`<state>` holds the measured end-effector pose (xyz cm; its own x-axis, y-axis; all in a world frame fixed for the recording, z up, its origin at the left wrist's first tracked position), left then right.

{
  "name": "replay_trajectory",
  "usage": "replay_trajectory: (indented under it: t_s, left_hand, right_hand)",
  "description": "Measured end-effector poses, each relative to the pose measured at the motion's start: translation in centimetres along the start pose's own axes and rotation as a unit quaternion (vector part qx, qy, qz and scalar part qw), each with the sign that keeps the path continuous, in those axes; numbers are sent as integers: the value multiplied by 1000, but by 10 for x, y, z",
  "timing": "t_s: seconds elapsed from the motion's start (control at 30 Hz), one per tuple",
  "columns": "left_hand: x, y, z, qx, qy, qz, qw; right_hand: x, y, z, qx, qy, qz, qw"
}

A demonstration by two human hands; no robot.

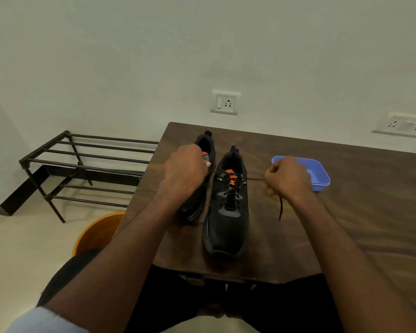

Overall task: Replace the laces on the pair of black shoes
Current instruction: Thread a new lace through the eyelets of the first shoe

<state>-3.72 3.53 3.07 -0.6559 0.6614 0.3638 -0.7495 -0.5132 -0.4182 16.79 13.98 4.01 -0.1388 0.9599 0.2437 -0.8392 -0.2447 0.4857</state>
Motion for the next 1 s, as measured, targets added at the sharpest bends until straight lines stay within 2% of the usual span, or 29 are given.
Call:
replay_trajectory:
  t_s: [0.1, 0.17, 0.27, 0.37, 0.43, 0.47, 0.53, 0.6, 0.67, 0.73, 0.87, 1.0]
  left_hand:
    - [-3, -9, -5, -78, 91, -41, 992]
    - [-8, -15, -9, -122, 136, -63, 981]
    - [-13, -16, -18, -141, 140, -59, 978]
    - [-12, -14, -22, -147, 93, -32, 984]
    - [-8, -11, -22, -114, 59, -25, 991]
    - [-6, -9, -21, -92, 52, -26, 994]
    - [-4, -7, -22, -78, 76, -32, 994]
    - [-3, -8, -24, -127, 118, -35, 984]
    - [-4, -11, -24, -180, 131, -26, 975]
    - [-5, -14, -25, -189, 115, -29, 975]
    - [-5, -15, -25, -142, 89, -27, 985]
    - [-2, -13, -24, -103, 93, -19, 990]
  right_hand:
    - [-9, 11, -3, 63, 147, -40, 986]
    - [-14, 19, -9, 100, 185, -48, 977]
    - [-17, 25, -23, 125, 146, -18, 981]
    - [-14, 21, -29, 86, 45, 14, 995]
    - [-8, 13, -26, 35, -20, 5, 999]
    - [-4, 10, -24, 17, -24, -2, 1000]
    - [-3, 9, -22, 7, 40, -8, 999]
    - [-6, 14, -22, 59, 130, -14, 990]
    - [-10, 21, -23, 132, 160, -21, 978]
    - [-11, 24, -26, 137, 109, 0, 985]
    - [-10, 18, -31, 43, -2, 58, 997]
    - [-12, 19, -28, -17, -39, 61, 997]
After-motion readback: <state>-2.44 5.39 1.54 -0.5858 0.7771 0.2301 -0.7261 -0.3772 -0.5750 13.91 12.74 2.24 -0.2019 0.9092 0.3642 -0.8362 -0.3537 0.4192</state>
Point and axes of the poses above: each hand's wrist, its own x-axis towards the middle knuckle, its own z-axis out of the back of the hand, y = z × x, the point moved 1 cm from there along x, towards the middle knuckle, and after that the axes turned 15 degrees about -y, right-handed, at the moved point
